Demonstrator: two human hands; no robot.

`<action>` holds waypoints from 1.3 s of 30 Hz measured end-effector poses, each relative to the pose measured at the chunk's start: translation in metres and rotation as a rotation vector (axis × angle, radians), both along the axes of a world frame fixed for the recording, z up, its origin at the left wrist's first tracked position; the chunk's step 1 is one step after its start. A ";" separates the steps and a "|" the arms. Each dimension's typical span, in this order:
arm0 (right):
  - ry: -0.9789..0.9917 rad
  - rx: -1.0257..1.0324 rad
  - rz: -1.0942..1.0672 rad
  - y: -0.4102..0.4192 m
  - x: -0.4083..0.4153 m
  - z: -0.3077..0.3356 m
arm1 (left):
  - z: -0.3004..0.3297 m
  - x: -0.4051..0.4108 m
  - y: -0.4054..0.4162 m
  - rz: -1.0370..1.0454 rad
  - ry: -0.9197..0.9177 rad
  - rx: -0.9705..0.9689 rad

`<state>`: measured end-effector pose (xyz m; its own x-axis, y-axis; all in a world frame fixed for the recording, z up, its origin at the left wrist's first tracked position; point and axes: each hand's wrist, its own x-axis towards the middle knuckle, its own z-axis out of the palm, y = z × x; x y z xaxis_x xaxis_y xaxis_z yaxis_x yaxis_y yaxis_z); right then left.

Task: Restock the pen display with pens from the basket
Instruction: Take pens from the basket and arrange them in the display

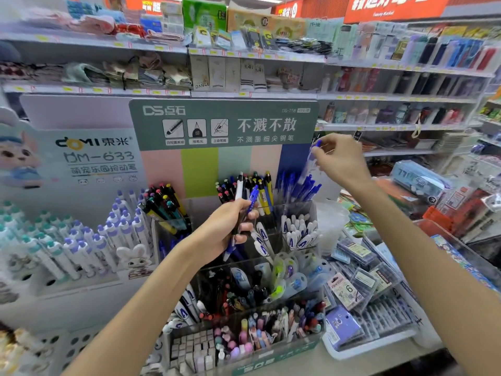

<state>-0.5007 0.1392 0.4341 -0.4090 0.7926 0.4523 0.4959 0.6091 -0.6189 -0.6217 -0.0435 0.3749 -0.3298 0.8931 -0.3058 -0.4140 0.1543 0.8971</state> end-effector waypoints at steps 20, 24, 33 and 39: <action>-0.413 -0.032 0.060 0.005 -0.009 -0.032 | -0.004 0.008 0.011 -0.030 0.034 -0.027; -0.221 0.044 -0.098 -0.001 -0.002 -0.039 | -0.006 0.010 0.009 -0.018 0.061 0.022; -0.075 -0.351 0.362 -0.065 0.009 -0.034 | -0.008 0.017 0.013 -0.099 0.117 0.064; 0.296 -0.542 0.243 -0.052 0.018 -0.021 | -0.004 0.012 0.014 0.117 0.662 0.074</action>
